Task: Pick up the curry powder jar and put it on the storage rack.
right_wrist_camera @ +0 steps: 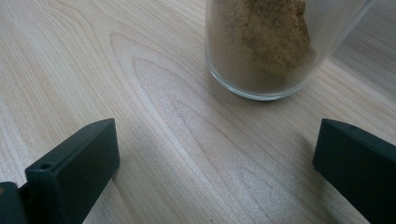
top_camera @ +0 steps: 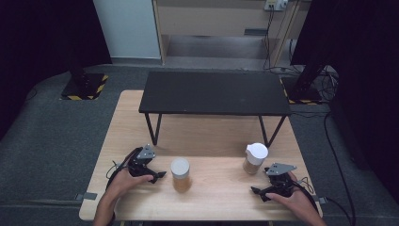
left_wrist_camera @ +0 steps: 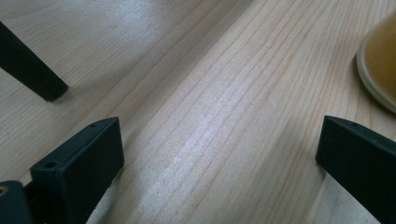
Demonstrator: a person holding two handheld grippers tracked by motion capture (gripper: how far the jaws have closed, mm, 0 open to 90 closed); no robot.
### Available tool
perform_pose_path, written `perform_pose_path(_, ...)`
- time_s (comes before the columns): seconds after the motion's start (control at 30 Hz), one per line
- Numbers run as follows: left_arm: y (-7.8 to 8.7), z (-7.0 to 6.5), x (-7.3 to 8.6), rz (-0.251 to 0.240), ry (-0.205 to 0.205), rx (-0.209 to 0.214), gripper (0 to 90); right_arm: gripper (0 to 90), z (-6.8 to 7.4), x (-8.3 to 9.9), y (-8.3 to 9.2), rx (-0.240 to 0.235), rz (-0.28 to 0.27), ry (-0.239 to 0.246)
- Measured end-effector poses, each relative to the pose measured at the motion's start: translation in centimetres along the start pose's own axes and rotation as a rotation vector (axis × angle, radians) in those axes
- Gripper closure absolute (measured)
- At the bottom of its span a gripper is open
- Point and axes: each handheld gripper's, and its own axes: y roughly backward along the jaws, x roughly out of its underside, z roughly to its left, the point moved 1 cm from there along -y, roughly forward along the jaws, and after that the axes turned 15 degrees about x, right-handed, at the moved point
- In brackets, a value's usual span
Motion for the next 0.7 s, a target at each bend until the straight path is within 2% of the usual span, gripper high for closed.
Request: perform_pose_path(0.7,0.46,0.06,0.30,-0.002,0.000,0.008,1.7,1.2,0.00,0.00,0.00,0.000,0.000,0.000)
